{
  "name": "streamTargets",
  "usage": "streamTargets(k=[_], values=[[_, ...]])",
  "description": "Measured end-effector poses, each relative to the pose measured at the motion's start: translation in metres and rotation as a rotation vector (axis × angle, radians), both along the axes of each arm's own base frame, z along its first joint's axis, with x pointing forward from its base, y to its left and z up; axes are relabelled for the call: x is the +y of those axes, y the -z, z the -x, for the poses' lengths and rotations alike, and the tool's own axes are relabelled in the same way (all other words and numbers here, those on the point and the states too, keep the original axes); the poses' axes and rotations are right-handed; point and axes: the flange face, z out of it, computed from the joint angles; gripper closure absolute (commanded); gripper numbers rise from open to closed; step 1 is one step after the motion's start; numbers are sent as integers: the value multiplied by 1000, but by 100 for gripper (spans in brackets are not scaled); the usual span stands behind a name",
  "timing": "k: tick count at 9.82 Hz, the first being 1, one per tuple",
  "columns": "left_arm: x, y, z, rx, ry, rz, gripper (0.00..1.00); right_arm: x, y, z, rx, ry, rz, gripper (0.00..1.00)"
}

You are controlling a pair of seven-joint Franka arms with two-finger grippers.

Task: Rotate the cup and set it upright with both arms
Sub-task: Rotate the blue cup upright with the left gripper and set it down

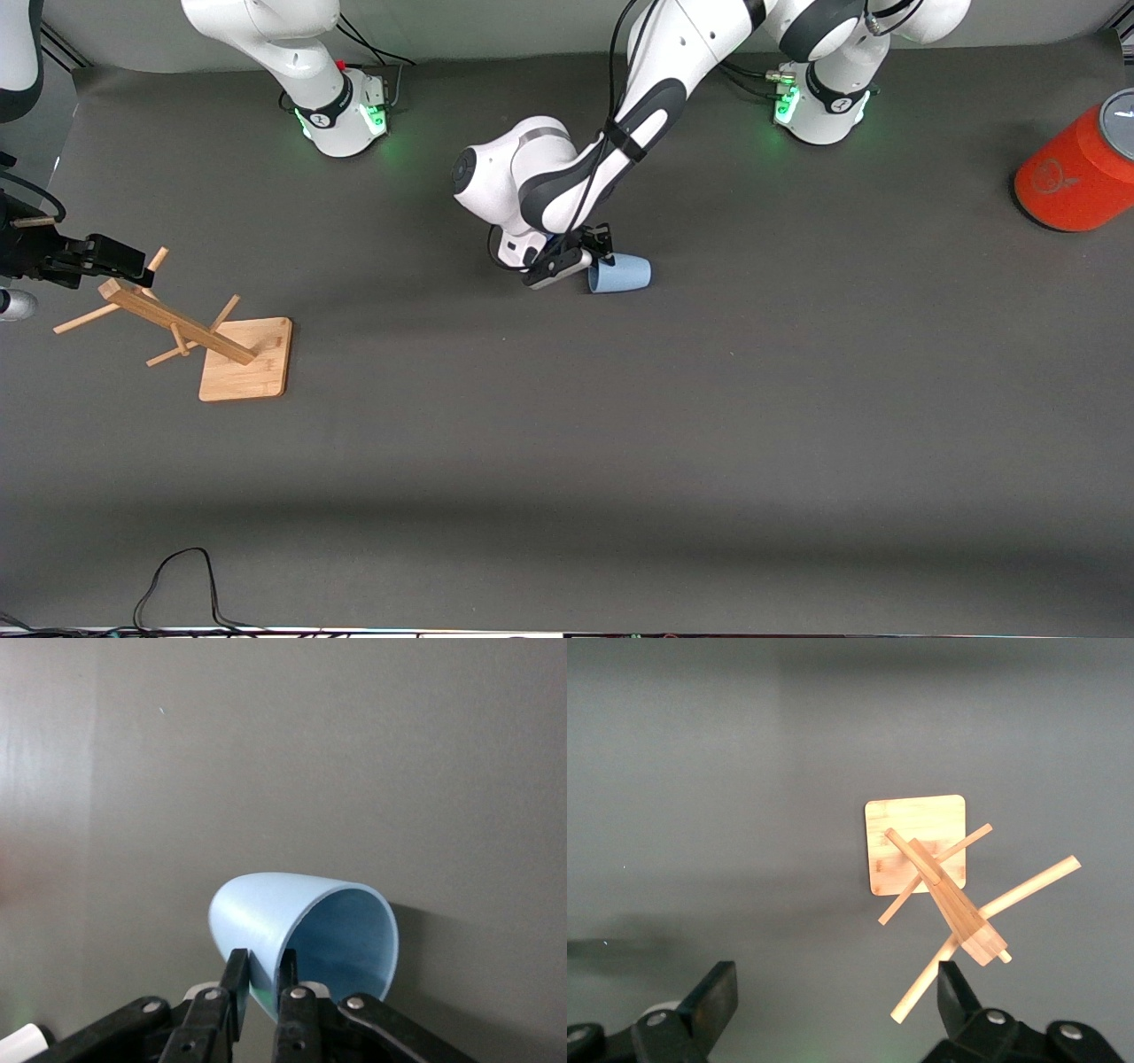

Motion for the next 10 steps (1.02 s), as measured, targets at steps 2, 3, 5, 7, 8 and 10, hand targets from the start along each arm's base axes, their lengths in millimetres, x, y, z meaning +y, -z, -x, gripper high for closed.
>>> streamTargets(k=[2, 3, 5, 7, 8, 10], values=[[3, -20, -16, 6, -4, 1, 100, 1, -1, 0, -1, -3, 0, 0], [7, -35, -30, 17, -10, 10, 100, 1, -1, 0, -2, -3, 0, 0], [30, -77, -67, 93, -27, 57, 100, 1, -1, 0, -2, -3, 0, 0], [75, -134, -112, 199, -37, 186, 100, 1, 0, 1, 0, -3, 0, 0], [104, -157, -138, 235, -51, 278, 100, 2, 1, 1, 2, -4, 0, 0], [150, -181, -172, 218, -57, 480, 100, 2, 1, 0, 1, -5, 0, 0]])
